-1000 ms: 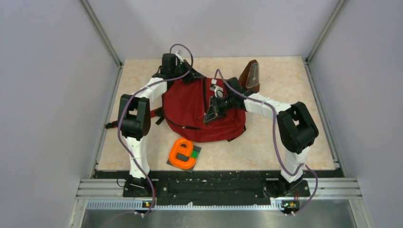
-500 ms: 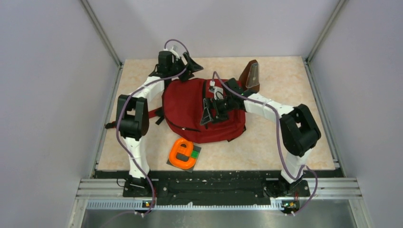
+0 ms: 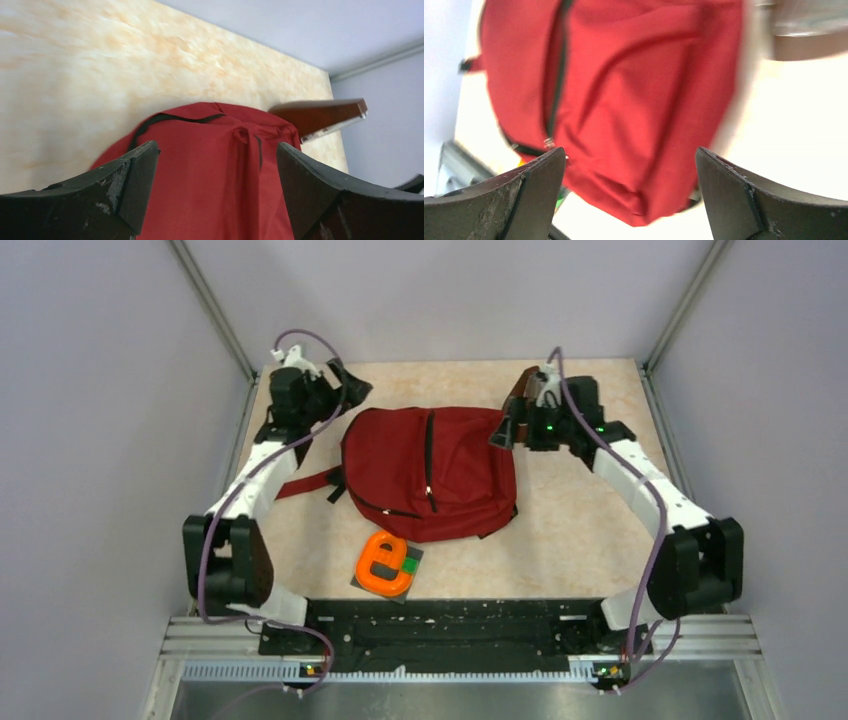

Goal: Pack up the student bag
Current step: Reset both arms

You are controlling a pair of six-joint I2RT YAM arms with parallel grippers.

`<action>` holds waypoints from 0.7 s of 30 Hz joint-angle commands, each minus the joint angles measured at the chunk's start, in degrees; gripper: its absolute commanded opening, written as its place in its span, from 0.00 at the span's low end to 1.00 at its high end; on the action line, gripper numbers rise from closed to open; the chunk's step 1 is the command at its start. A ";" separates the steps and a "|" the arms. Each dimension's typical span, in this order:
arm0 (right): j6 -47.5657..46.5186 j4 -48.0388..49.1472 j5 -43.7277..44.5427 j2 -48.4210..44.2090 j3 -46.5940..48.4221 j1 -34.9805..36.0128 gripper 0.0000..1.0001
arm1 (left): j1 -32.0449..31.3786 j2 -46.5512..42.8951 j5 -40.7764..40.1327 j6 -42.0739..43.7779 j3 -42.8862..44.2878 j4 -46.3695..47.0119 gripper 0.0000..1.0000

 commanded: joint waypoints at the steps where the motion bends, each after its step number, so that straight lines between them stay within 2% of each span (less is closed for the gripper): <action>1: -2.40 1.51 9.00 -8.77 -5.38 -9.31 0.99 | 5.35 -12.11 -4.58 4.62 -6.86 0.41 0.92; 4: -5.25 0.06 16.85 -14.28 -7.90 -13.65 0.99 | 8.55 -20.24 -7.98 8.08 -11.31 -5.67 0.92; 10: -10.13 1.54 35.91 -27.95 -12.97 -13.93 0.99 | 9.34 -35.08 -15.08 11.50 -16.57 -14.82 0.92; 16: -10.40 10.56 41.50 -44.42 -22.42 -13.82 0.99 | 9.34 -43.06 -19.23 8.20 -20.89 -15.30 0.93; 21: -7.81 8.08 46.31 -48.25 -23.57 -13.83 0.99 | 9.31 -43.84 -18.85 7.85 -21.38 -15.67 0.93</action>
